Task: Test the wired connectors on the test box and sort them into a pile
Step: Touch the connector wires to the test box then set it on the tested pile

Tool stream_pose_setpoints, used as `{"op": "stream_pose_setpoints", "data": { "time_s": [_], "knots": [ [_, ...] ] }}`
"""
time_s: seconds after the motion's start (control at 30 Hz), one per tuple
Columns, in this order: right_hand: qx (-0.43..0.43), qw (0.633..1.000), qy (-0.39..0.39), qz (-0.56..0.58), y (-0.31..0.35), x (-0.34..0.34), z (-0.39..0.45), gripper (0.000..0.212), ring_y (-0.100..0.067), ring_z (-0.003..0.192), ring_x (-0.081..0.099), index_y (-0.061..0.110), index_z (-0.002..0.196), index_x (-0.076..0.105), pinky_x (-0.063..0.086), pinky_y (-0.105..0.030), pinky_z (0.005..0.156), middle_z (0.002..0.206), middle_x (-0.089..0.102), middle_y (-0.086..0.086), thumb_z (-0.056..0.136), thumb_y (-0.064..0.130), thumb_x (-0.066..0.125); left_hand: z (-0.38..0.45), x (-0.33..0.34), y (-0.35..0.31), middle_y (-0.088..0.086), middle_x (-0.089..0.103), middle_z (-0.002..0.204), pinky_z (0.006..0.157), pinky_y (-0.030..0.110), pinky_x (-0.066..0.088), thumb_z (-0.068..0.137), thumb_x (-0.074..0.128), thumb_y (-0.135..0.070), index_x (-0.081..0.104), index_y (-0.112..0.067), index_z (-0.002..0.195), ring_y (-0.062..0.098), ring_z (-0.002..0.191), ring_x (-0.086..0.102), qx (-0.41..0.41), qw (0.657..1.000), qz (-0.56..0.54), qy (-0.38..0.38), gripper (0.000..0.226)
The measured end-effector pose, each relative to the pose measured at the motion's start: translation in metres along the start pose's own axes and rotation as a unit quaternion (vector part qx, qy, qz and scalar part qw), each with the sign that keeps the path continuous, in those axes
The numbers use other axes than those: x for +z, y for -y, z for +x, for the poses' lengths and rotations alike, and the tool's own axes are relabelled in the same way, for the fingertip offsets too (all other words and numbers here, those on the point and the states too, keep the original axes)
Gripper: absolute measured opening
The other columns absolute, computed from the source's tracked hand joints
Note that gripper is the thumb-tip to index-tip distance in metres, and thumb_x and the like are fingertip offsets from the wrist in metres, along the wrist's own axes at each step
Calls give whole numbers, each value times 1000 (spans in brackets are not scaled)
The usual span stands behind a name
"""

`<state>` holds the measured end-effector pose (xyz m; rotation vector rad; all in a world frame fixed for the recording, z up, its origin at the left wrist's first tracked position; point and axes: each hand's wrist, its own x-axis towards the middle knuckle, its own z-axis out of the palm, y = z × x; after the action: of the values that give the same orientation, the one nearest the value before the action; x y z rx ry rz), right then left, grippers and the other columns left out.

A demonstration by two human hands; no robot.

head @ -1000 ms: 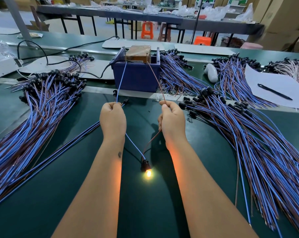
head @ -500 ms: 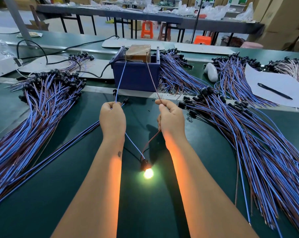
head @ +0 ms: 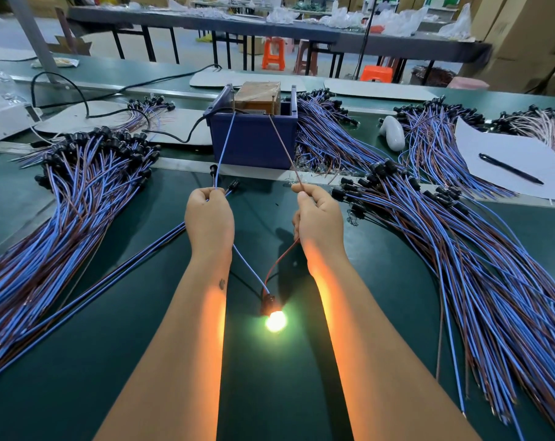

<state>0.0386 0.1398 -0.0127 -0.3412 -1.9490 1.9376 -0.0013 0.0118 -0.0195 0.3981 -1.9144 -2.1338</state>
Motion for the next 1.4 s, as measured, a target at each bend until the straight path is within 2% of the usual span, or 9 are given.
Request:
{"op": "stream_pose_setpoints", "data": {
  "time_s": [0.2, 0.47, 0.57, 0.7, 0.8, 0.9, 1.0, 1.17, 1.4],
  "knots": [
    [-5, 1000, 5, -5, -1, -1, 0, 24, -10, 46, 33, 26, 96, 61, 31, -27, 48, 55, 36, 1, 99, 13, 42, -5, -2, -4, -7, 46, 60, 47, 24, 32, 92, 40, -12, 55, -21, 86, 8, 46, 37, -6, 1000, 6, 11, 19],
    [-55, 994, 65, -69, -3, 5, -3, 19, -5, 51, 40, 19, 88, 69, 31, -24, 55, 43, 47, 20, 95, 13, 52, -24, 5, -12, -18, 55, 52, 59, 19, 40, 92, 61, -14, 73, -18, 89, 0, 51, 47, 50, 983, 67, 164, 13],
    [-80, 985, 121, -97, 0, 7, -9, 19, 0, 50, 42, 14, 96, 71, 33, -21, 54, 46, 50, 20, 97, 14, 53, -27, 6, -15, 0, 64, 72, 68, 32, 43, 94, 61, -16, 73, -11, 98, 18, 68, 51, 18, 979, 17, 201, 14],
    [-15, 987, 153, 51, 8, 2, -11, 25, -13, 43, 45, 5, 106, 66, 38, -20, 43, 55, 50, -9, 103, 14, 43, -20, 3, -19, -8, 47, 49, 41, 16, 31, 97, 56, -16, 70, -13, 87, 7, 43, 40, -56, 970, -144, 189, 17],
    [-46, 974, 220, -6, 10, -1, -11, 40, -20, 62, 50, 21, 127, 58, 47, -24, 61, 72, 56, -14, 93, 0, 59, -14, -2, -22, -6, 54, 53, 41, 16, 38, 100, 52, -17, 64, -13, 84, 5, 45, 50, -98, 936, -284, 184, 20],
    [-54, 957, 282, 22, 9, 3, -13, 56, -19, 75, 53, 36, 129, 54, 50, -32, 76, 83, 57, -12, 86, 6, 71, -13, -3, -17, -3, 63, 60, 51, 18, 48, 98, 56, -15, 65, -12, 86, 6, 52, 60, -85, 944, -279, 152, 16],
    [-43, 964, 221, 142, 9, 2, -9, 23, -14, 64, 61, 28, 121, 62, 54, -26, 66, 77, 66, -5, 100, 25, 52, -13, -2, -16, -5, 68, 61, 55, 16, 53, 96, 61, -13, 67, -12, 86, 6, 57, 66, -87, 953, -255, 136, 12],
    [-74, 994, 3, 79, 6, -14, 5, 32, -11, 75, 62, 23, 95, 65, 49, -25, 64, 90, 66, 6, 107, 26, 36, -22, 1, -13, -5, 73, 70, 63, 16, 53, 94, 64, -13, 73, -17, 88, 6, 68, 70, 29, 976, -49, 211, 11],
    [-60, 993, -99, 22, 8, -41, 18, 31, -8, 52, 40, 22, 81, 55, 35, -25, 54, 61, 42, 7, 105, 21, 36, -62, 25, -10, 4, 73, 79, 73, 20, 52, 81, 72, 6, 76, -9, 88, 6, 71, 62, 168, 877, 130, 431, 17]
  ]
}}
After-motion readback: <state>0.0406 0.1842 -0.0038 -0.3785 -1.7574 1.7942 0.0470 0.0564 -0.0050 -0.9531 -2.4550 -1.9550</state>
